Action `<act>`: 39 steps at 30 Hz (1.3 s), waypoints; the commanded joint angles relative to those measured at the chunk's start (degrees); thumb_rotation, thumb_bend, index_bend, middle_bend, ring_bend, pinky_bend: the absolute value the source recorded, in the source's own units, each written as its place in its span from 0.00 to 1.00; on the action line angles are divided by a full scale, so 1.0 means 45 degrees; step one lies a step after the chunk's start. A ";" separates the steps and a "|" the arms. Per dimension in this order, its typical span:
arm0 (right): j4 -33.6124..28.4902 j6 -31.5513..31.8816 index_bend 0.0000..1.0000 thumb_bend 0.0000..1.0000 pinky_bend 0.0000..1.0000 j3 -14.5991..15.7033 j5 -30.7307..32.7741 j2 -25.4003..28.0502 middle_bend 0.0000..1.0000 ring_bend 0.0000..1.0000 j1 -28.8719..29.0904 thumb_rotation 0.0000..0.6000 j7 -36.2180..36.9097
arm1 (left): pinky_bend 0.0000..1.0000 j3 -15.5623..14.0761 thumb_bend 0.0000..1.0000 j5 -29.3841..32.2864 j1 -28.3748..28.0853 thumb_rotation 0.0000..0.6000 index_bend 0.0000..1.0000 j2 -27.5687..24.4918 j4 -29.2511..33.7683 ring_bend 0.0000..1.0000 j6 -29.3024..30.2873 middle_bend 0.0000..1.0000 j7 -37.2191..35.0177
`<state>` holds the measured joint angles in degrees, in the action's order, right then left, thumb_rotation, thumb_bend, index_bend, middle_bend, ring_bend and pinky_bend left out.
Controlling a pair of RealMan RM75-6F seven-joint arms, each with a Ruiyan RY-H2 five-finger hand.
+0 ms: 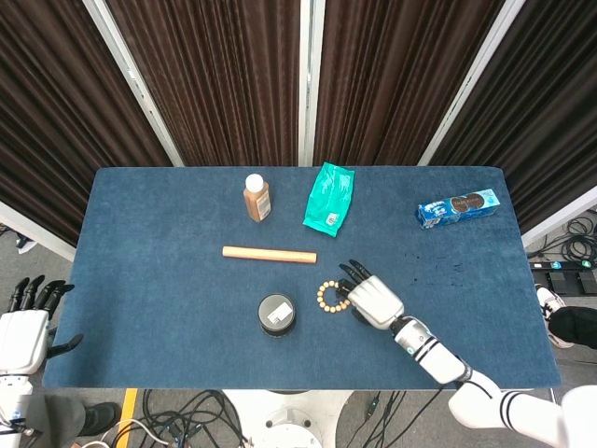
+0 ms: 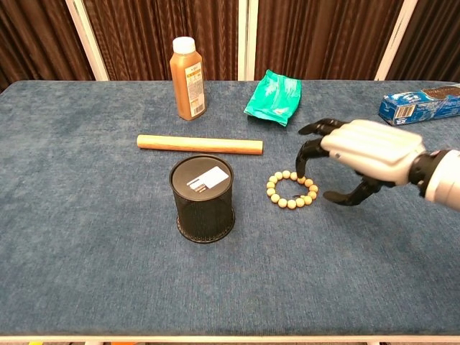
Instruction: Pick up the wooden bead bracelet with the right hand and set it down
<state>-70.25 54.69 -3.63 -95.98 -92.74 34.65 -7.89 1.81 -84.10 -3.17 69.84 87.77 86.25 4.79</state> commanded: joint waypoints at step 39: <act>0.3018 0.2198 0.68 0.40 0.00 -0.0476 0.2023 -0.2458 0.40 0.08 -0.0736 1.00 0.5048 | 0.03 -0.0063 0.01 -0.0008 0.0149 1.00 0.23 0.0096 -0.0569 0.05 -0.0187 0.17 -0.1199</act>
<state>-49.02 65.95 -1.73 -93.08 -107.84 32.85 3.97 1.53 -84.13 -2.49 70.26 85.21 85.42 -0.60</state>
